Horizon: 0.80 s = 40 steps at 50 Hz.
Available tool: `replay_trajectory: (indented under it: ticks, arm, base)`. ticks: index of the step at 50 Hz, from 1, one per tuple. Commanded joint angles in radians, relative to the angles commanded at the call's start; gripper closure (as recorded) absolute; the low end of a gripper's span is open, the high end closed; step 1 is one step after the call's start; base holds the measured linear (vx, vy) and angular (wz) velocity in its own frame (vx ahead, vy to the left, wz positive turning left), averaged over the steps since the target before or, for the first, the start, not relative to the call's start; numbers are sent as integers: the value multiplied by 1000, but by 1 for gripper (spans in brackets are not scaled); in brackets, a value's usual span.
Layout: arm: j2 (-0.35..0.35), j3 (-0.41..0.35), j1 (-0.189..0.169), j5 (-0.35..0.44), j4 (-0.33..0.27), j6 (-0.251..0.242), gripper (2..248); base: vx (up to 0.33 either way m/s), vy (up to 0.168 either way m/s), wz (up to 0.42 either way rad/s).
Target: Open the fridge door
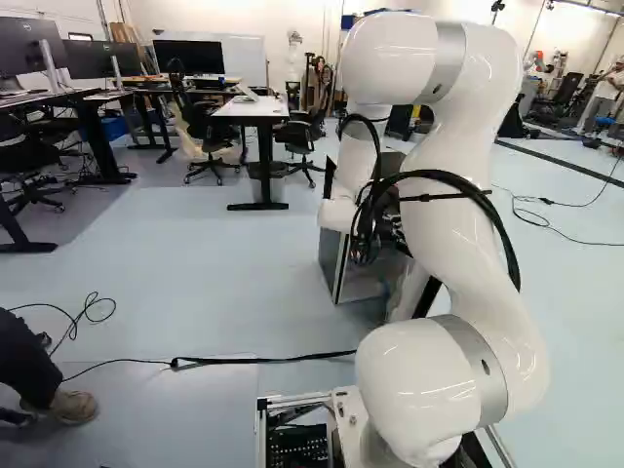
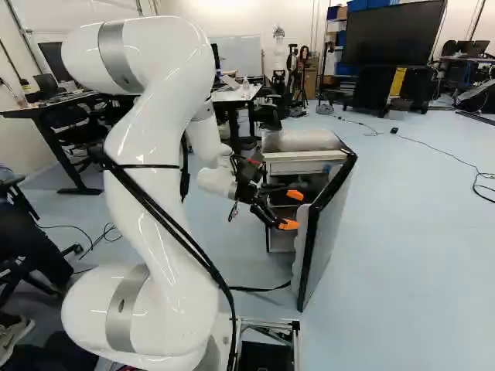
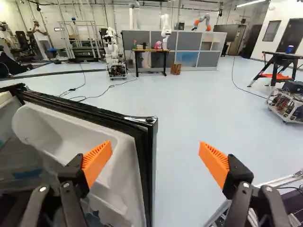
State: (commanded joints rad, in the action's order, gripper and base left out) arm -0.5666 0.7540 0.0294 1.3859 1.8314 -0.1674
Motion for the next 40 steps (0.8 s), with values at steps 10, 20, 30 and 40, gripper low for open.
replay_trajectory:
  ticks: [10, 20, 30, 40]
  arm:
    - [-18, 45, -53, 0, 0, 0, 3]
    - [-34, 82, -108, 0, 0, 0, 3]
    - [-48, 117, -161, 0, 0, 0, 3]
    - [-63, 151, -214, -5, 0, 0, 3]
  base:
    - [0, 0, 0]
    - [0, 0, 0]
    - [0, 0, 0]
    - [0, 0, 0]
